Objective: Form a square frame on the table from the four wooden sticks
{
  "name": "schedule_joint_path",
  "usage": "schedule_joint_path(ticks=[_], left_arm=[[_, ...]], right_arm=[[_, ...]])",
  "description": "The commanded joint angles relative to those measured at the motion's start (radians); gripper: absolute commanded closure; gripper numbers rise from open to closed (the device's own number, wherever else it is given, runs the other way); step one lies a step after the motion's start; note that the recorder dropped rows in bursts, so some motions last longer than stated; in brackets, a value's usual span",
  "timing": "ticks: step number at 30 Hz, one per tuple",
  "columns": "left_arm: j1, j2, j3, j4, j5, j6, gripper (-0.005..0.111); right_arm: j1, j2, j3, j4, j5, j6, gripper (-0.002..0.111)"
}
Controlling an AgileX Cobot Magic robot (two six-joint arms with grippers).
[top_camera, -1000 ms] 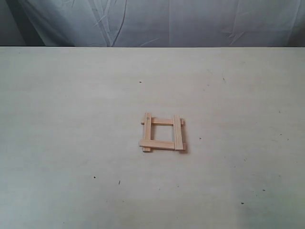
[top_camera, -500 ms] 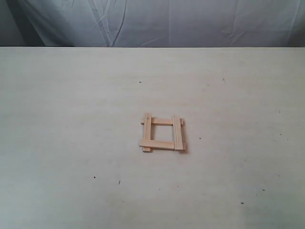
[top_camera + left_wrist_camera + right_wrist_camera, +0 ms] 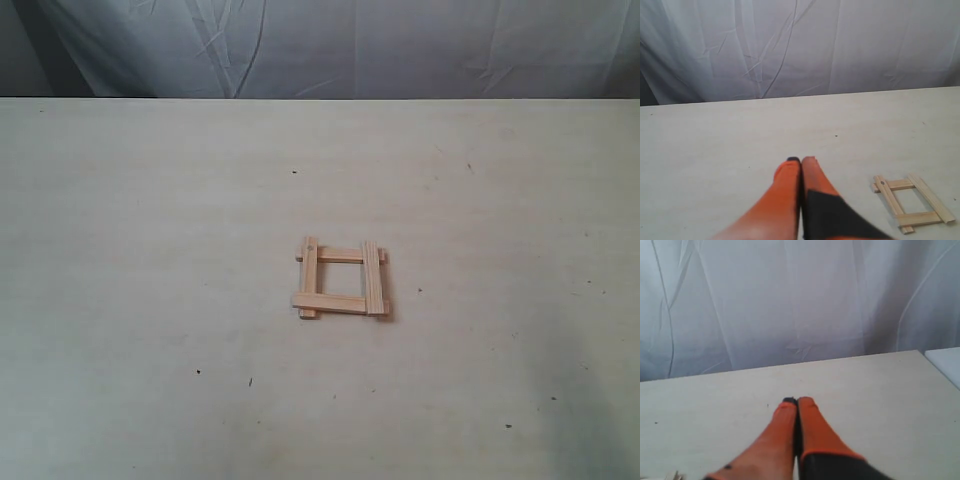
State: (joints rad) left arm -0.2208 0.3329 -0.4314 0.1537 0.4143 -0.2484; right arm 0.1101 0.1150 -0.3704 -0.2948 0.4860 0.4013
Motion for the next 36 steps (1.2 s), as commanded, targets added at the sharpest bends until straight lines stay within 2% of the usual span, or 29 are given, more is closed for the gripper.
schedule_joint_path(ticks=[1,3,7,10,19,25,32,36], left_arm=[[0.002,-0.008,0.008,0.001,-0.001,-0.002,0.107],[0.002,-0.008,0.008,0.001,-0.001,-0.002,0.107],[0.002,-0.008,0.008,0.001,-0.001,-0.002,0.107],[0.002,-0.007,0.008,0.006,-0.001,-0.002,0.107],[0.002,-0.007,0.008,0.006,-0.001,-0.002,0.107],[0.002,-0.007,0.008,0.006,-0.001,-0.002,0.107],[0.002,-0.007,0.008,0.006,-0.001,-0.002,0.107],[0.002,-0.007,0.008,0.006,-0.001,-0.002,0.107]], right_arm=[[-0.028,-0.022,0.006,-0.004,-0.006,-0.002,0.108],[-0.028,-0.022,0.009,0.007,-0.006,-0.012,0.108],[-0.028,-0.094,0.052,0.079,0.007,-0.237,0.108],[-0.028,-0.115,0.107,0.153,-0.002,-0.315,0.108],[-0.028,-0.115,0.29,0.232,-0.066,-0.321,0.108],[-0.028,-0.115,0.329,0.253,-0.085,-0.321,0.108],[-0.099,-0.115,0.37,0.301,-0.104,-0.319,0.108],[-0.104,-0.115,0.37,0.301,-0.117,-0.319,0.108]])
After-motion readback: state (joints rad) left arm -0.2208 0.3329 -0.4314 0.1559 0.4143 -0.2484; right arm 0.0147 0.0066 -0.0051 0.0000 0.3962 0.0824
